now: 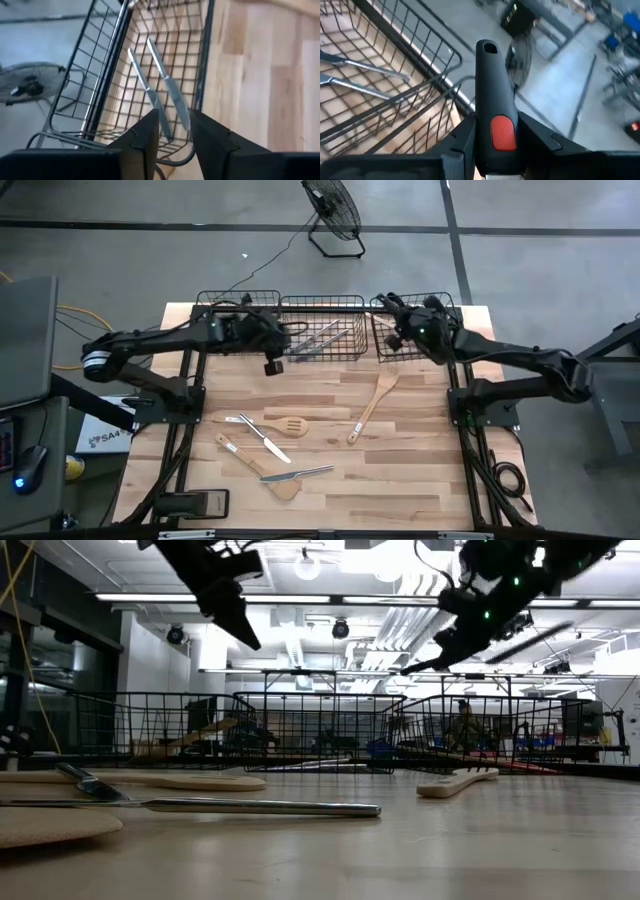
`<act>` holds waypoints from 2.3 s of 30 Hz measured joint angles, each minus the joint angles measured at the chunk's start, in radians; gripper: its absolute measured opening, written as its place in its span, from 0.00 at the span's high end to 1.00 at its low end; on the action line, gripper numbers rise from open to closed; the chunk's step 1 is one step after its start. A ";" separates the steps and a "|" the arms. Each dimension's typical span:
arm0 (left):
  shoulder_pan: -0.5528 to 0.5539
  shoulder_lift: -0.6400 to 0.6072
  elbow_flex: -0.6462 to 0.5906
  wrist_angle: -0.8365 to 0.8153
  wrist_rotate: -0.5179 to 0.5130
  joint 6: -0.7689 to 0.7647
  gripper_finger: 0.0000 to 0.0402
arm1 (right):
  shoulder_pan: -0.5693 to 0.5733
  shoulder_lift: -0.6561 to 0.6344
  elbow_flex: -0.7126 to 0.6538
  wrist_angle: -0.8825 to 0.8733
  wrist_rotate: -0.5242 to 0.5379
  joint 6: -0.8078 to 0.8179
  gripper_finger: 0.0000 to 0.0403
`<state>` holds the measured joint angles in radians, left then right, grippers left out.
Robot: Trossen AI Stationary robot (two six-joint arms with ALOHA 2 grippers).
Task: Pick & Place Kitchen Items
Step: Put the black spatula into the right mesh basket, then put the silver table knife into the middle mesh basket
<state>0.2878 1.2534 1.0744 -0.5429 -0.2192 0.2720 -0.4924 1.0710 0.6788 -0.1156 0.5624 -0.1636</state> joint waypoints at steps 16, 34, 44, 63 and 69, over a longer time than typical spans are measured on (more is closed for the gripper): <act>0.000 -0.095 -0.167 0.147 0.227 -0.115 0.78 | -0.372 0.088 -0.174 0.353 -0.551 -0.193 0.74; 0.000 -0.095 -0.173 0.184 0.229 -0.145 0.78 | -0.460 0.252 -0.174 0.443 -0.672 -0.251 0.74; 0.000 -0.095 -0.173 0.183 0.228 -0.144 0.78 | -0.459 0.262 -0.174 0.448 -0.619 -0.252 0.74; 0.000 -0.095 -0.173 0.173 0.228 -0.146 0.78 | -0.428 0.260 -0.173 0.515 -0.553 -0.222 0.55; 0.000 -0.095 -0.173 0.162 0.227 -0.146 0.78 | -0.390 0.241 -0.173 0.518 -0.476 -0.222 0.55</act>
<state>0.2874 1.1587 0.9016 -0.3814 0.0082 0.1261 -0.8825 1.3115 0.5053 0.4026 0.0862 -0.3859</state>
